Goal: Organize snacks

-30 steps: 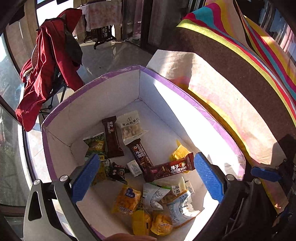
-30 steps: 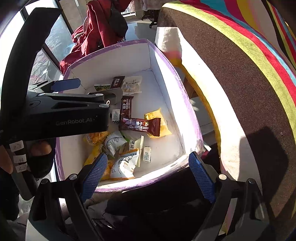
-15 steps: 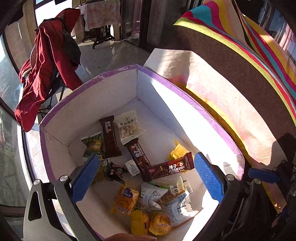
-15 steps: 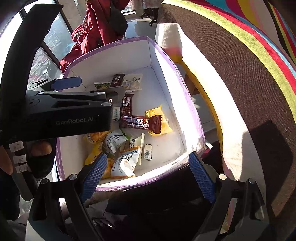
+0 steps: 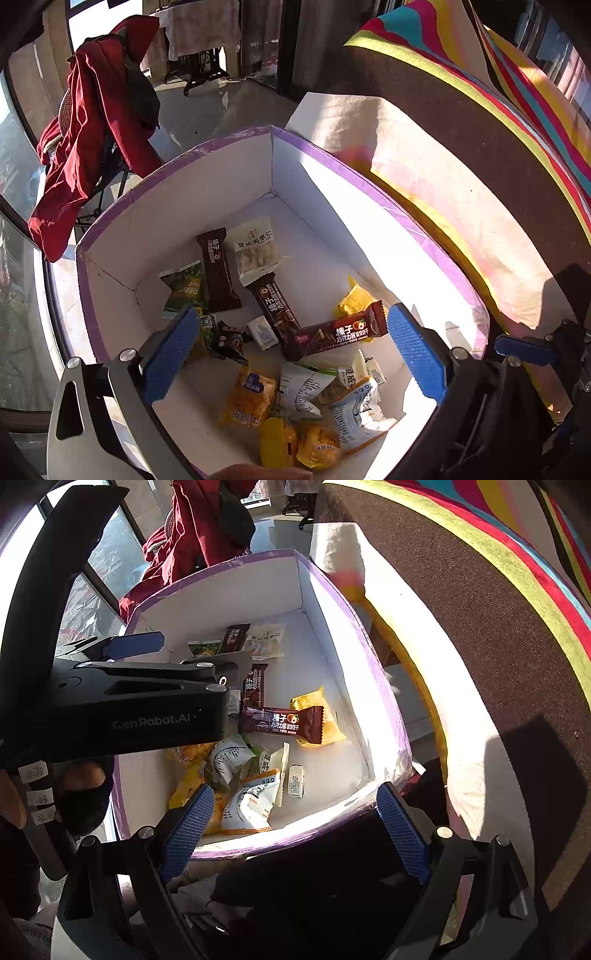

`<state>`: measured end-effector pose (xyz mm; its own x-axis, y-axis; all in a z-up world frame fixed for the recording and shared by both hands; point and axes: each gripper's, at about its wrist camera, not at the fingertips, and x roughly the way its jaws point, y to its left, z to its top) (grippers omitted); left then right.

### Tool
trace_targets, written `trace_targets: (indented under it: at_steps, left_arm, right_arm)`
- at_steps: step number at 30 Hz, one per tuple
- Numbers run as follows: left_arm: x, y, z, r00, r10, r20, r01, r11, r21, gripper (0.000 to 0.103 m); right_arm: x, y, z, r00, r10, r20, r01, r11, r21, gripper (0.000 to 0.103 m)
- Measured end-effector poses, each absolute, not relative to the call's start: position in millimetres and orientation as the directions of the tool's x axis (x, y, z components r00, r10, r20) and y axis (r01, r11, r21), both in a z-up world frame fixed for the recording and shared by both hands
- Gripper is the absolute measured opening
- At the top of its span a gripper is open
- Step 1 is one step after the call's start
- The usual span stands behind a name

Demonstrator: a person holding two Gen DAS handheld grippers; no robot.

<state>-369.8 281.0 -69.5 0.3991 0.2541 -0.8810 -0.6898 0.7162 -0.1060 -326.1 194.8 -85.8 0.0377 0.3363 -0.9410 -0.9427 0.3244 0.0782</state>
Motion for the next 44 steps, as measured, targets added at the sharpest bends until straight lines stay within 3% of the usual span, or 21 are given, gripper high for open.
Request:
trace_targets:
  at_steps: [44]
  left_arm:
    - [-370.7, 284.3, -72.8, 0.371, 0.259, -0.892, -0.698, 0.711, -0.084, 0.101]
  right_arm:
    - [-325.8, 193.7, -90.4, 0.018, 0.326, -0.945, -0.944, 0.317, 0.091, 0.086]
